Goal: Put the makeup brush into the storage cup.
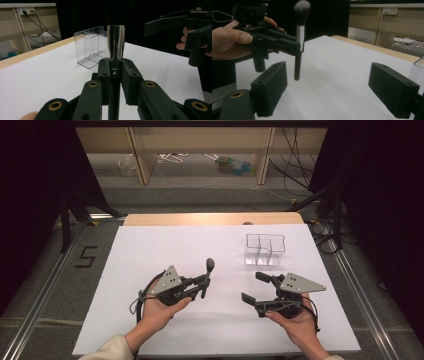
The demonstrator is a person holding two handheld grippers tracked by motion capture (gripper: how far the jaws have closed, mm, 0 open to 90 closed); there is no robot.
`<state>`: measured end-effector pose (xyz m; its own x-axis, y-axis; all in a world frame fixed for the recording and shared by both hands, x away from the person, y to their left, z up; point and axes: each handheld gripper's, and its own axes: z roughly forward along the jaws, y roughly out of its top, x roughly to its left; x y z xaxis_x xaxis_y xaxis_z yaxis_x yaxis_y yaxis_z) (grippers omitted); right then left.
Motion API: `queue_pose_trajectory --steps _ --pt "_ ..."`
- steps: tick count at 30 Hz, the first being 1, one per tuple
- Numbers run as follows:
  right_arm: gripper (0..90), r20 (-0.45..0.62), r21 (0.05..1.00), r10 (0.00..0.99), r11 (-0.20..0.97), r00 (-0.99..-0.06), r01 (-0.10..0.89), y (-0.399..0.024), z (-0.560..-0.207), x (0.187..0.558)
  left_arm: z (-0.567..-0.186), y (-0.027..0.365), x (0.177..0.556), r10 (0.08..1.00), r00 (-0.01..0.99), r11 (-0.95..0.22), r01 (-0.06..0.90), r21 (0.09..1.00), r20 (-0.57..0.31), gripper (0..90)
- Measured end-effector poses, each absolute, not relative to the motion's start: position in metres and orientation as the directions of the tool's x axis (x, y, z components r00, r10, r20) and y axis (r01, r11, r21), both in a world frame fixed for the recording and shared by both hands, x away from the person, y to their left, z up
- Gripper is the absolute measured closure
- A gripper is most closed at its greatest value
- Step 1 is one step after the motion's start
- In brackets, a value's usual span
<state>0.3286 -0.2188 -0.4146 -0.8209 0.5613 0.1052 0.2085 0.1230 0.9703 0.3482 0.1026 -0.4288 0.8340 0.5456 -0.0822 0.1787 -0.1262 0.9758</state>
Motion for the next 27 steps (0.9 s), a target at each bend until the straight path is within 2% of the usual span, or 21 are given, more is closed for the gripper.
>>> queue_pose_trajectory --steps 2,6,12,14,16,19,23,27 --pt "16.4 0.082 0.972 0.568 0.137 -0.819 0.192 -0.217 -0.414 0.33 -0.429 0.1 0.348 0.543 0.836 -0.125 0.177 0.976 -0.082 77.9" --pt "17.0 0.124 0.968 0.553 0.114 -0.824 0.222 -0.208 -0.414 0.33 -0.429 0.093 0.347 0.536 0.84 -0.131 0.174 0.976 -0.078 77.8" --pt "20.2 0.114 0.964 0.555 0.139 -0.824 0.227 -0.203 -0.413 0.332 -0.43 0.084 0.348 0.525 0.848 -0.139 0.169 0.976 -0.072 77.8" --pt "20.2 0.102 0.974 0.554 0.111 -0.826 0.195 -0.2 -0.414 0.334 -0.43 0.081 0.348 0.521 0.851 -0.14 0.169 0.976 -0.073 77.9" --pt "21.0 0.128 0.965 0.551 0.122 -0.825 0.231 -0.199 -0.412 0.333 -0.431 0.078 0.347 0.517 0.853 -0.142 0.172 0.975 -0.075 77.8" --pt "26.1 0.107 0.971 0.55 0.121 -0.828 0.206 -0.198 -0.412 0.335 -0.432 0.074 0.347 0.514 0.855 -0.145 0.172 0.974 -0.075 77.8" --pt "28.4 0.139 0.969 0.543 0.098 -0.828 0.226 -0.193 -0.411 0.336 -0.431 0.07 0.348 0.511 0.856 -0.146 0.169 0.975 -0.071 77.8" --pt "30.3 0.127 0.972 0.547 0.1 -0.827 0.215 -0.189 -0.41 0.339 -0.432 0.065 0.348 0.508 0.859 -0.147 0.167 0.975 -0.071 77.8"
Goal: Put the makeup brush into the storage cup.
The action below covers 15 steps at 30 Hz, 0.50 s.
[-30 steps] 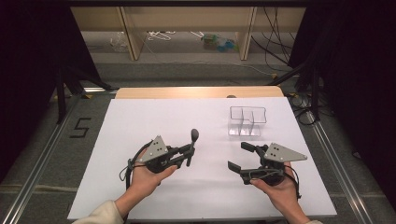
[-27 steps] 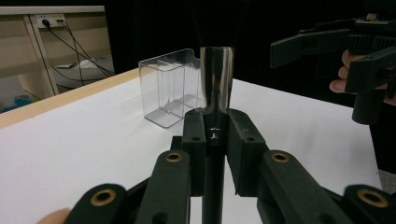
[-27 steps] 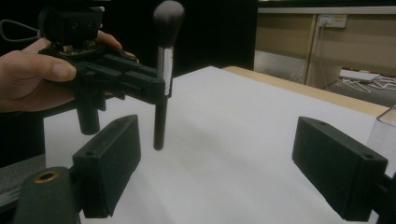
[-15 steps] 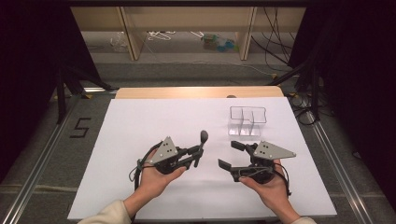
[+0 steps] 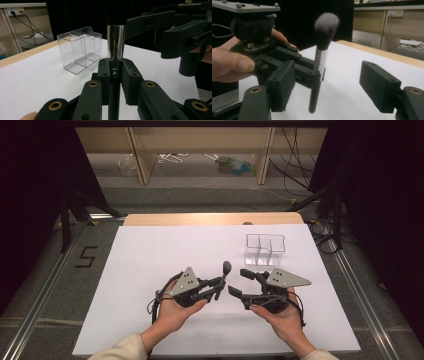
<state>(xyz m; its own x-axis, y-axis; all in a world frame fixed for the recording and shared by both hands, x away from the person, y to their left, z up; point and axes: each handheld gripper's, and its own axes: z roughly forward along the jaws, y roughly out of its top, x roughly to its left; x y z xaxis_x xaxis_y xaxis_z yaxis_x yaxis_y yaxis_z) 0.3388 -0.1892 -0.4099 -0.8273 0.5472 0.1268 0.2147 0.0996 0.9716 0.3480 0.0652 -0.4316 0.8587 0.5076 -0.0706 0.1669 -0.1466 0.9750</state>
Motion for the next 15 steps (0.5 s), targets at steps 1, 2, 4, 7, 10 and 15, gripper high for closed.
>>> queue_pose_trajectory --steps 1,2,4,7,10,15 --pt "30.6 0.13 0.972 0.543 0.094 -0.829 0.214 -0.1882 -0.41 0.3395 -0.4319 0.064 0.3477 0.507 0.858 -0.143 0.173 0.975 -0.078 77.8" --pt "31.0 0.135 0.973 0.54 0.084 -0.831 0.213 -0.187 -0.4102 0.3399 -0.4318 0.0635 0.348 0.504 0.861 -0.149 0.165 0.975 -0.069 77.8" --pt "31.8 0.139 0.973 0.54 0.081 -0.83 0.216 -0.186 -0.4102 0.3408 -0.4321 0.0618 0.3482 0.502 0.862 -0.144 0.166 0.976 -0.073 77.8" --pt "33.8 0.137 0.972 0.556 0.085 -0.82 0.22 -0.1855 -0.41 0.3415 -0.4317 0.0601 0.3479 0.503 0.862 -0.15 0.162 0.975 -0.066 77.8" --pt "36.4 0.145 0.973 0.546 0.074 -0.825 0.221 -0.1837 -0.4108 0.3429 -0.4308 0.0585 0.3477 0.504 0.861 -0.142 0.164 0.976 -0.072 77.8" --pt "43.0 0.15 0.969 0.562 0.079 -0.814 0.233 -0.1847 -0.4102 0.3434 -0.4302 0.0568 0.3479 0.504 0.861 -0.146 0.159 0.977 -0.065 77.8"
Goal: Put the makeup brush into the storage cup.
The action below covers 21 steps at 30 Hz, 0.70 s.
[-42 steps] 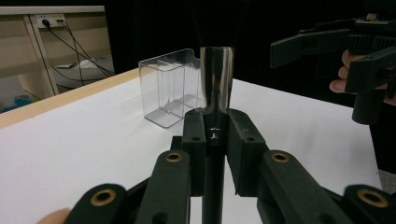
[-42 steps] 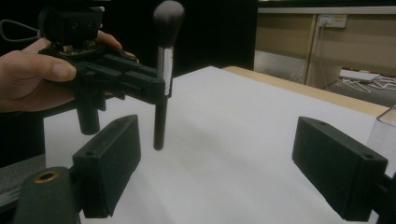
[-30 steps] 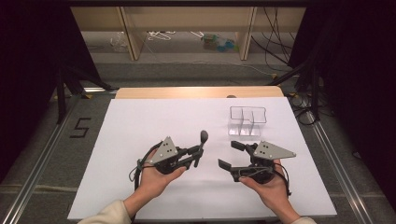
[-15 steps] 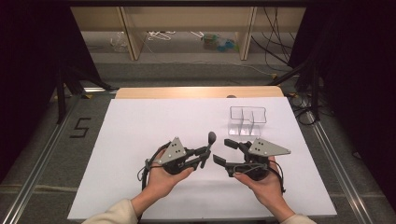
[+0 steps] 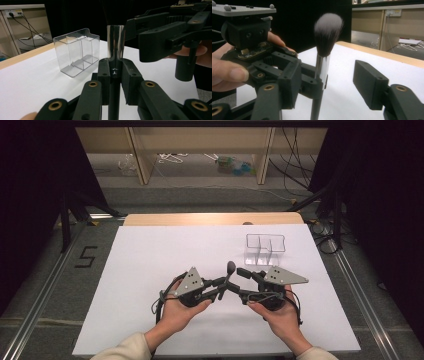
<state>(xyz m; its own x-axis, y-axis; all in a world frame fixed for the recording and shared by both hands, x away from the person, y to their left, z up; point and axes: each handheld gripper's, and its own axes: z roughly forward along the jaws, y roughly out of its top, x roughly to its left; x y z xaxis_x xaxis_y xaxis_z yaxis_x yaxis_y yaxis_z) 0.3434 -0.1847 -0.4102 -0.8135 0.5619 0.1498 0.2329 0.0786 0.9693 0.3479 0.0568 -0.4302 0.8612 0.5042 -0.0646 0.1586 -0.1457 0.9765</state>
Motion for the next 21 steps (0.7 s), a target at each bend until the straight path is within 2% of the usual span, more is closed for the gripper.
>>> queue_pose_trajectory --steps 13,21 --pt "59.7 0.161 0.964 0.546 0.09 -0.822 0.249 -0.1823 -0.4101 0.3461 -0.4315 0.0547 0.3483 0.5 0.863 -0.151 0.162 0.975 -0.066 77.8" --pt "66.7 0.169 0.968 0.543 0.067 -0.823 0.243 -0.1804 -0.4108 0.3477 -0.4321 0.0532 0.3473 0.495 0.867 -0.156 0.16 0.975 -0.063 77.8"
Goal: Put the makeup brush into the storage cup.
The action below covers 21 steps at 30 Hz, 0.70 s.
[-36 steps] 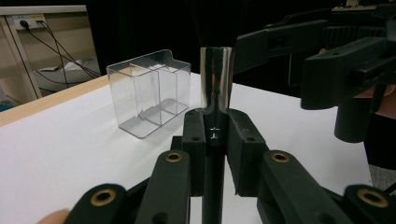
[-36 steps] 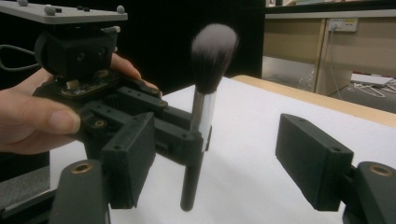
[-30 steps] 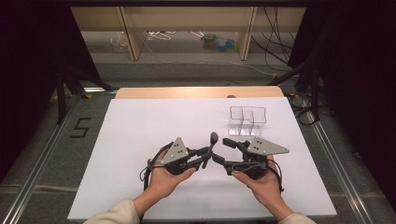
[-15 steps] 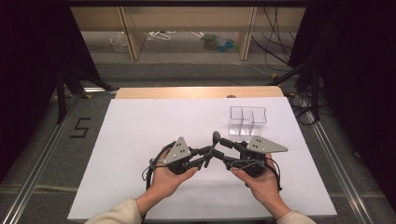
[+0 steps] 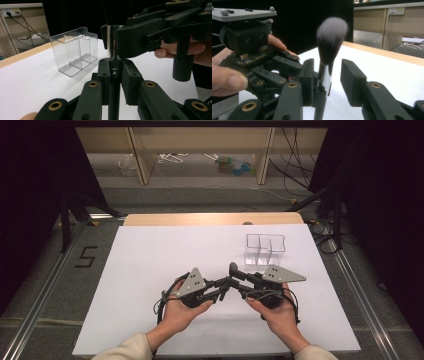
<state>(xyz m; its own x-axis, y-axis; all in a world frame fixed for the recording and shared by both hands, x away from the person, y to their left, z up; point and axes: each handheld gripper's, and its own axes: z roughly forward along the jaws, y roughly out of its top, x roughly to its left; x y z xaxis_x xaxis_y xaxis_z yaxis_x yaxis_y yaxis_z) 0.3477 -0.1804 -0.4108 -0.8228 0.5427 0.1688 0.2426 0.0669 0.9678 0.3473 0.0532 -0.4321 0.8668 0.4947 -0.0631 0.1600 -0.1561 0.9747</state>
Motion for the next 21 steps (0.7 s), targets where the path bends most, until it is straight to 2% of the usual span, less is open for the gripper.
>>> queue_pose_trajectory --steps 11,21 --pt "77.2 0.17 0.968 0.535 0.068 -0.828 0.242 -0.1784 -0.4104 0.3481 -0.4327 0.0519 0.3468 0.493 0.868 -0.156 0.156 0.975 -0.06 77.8" --pt "77.9 0.164 0.967 0.532 0.079 -0.831 0.241 -0.1779 -0.4086 0.3477 -0.4329 0.0509 0.3456 0.493 0.868 -0.16 0.159 0.974 -0.06 74.4"
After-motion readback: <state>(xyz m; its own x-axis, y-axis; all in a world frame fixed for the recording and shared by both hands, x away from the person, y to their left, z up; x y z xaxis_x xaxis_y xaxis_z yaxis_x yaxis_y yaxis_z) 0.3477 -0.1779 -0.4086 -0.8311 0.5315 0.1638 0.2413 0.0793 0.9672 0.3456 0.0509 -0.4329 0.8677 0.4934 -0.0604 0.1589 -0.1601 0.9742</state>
